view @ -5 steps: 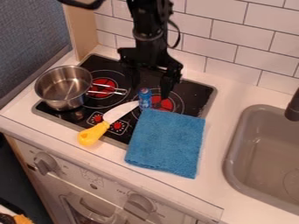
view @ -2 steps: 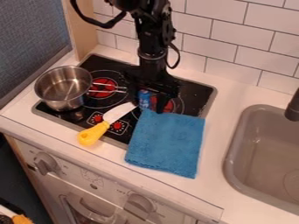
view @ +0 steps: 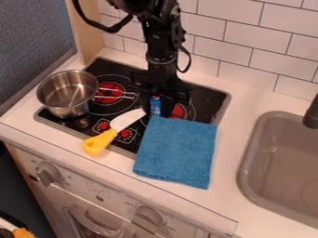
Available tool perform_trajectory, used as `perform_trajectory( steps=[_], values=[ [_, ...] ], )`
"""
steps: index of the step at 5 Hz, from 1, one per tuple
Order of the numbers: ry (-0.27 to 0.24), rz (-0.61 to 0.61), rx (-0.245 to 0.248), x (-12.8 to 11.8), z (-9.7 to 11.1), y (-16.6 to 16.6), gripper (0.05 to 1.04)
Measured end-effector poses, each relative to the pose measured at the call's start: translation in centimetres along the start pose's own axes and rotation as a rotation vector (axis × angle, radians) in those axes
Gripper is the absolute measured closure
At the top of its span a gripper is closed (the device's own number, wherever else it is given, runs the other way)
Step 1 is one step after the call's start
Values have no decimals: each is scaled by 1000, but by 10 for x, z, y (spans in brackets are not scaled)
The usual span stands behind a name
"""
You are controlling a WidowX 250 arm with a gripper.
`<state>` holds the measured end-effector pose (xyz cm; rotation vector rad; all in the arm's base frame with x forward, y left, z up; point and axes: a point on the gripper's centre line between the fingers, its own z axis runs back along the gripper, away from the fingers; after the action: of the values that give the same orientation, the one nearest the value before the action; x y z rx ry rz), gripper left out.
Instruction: Take the blue object and keep it on the top left of the stove.
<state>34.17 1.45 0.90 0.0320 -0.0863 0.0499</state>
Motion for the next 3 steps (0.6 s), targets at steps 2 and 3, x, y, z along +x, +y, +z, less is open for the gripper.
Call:
perform_trajectory(
  steps=[2,3],
  values=[
    [18,-21,-40,-5,5,-10,649],
    [-29,-34,-85,13,20,-23,649]
  ],
)
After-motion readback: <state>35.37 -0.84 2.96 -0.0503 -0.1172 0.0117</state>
